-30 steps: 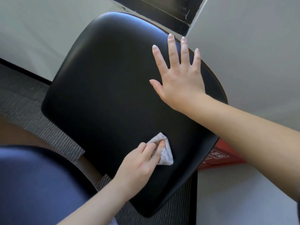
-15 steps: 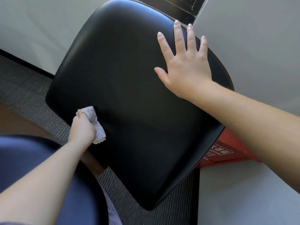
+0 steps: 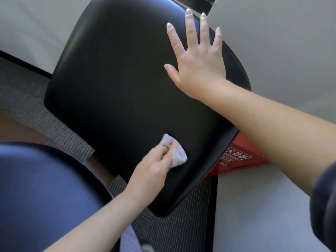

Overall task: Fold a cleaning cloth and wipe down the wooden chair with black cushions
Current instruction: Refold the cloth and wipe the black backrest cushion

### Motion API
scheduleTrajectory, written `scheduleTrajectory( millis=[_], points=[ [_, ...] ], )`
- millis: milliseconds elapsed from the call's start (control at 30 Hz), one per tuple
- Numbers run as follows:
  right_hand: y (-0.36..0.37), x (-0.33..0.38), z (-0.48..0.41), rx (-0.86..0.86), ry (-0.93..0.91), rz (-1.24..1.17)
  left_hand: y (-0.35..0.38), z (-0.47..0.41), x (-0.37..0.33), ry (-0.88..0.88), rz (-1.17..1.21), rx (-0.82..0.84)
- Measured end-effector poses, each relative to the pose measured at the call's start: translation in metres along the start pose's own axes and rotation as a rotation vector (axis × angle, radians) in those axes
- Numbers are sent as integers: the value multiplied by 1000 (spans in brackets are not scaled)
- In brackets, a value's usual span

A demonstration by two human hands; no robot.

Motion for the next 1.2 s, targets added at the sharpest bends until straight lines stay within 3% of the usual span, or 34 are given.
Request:
scheduleTrajectory(
  millis=[133,233,367,433,500,667,767,867,1067,1200],
  points=[
    [-3,-1,-2,41,10,-9,9,10,-20,212,-38,137],
    [-6,-1,0,117,-7,-30,-3,9,-18,143,16,190],
    [-16,9,25,189,-146,-126,-49,17,-8,-214,166,49],
    [-21,20,55,242,-277,-327,-74,34,4,-485,238,-74],
    [-23,32,87,437,-300,-641,-95,54,14,-725,288,-176],
    [-2,88,166,1304,136,-1223,-125,102,25,-1082,530,-412],
    [0,123,199,1603,319,-1428,-129,121,21,-1198,642,-486],
    [-2,148,226,1734,417,-1575,-129,144,19,-1273,675,-505],
    [6,184,269,1822,729,-1718,-127,182,23,-1381,623,-488],
    [-1,203,288,1891,734,-1777,-126,201,23,-1440,550,-378]
  ],
)
Point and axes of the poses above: each hand's wrist, its own z-axis away from the middle knuckle, its own y-axis out of the palm, x = y × z, the point moved 6 cm from there along -z, towards the middle knuckle, and after that the axes turned 13 degrees about y, right-handed, at the moved point
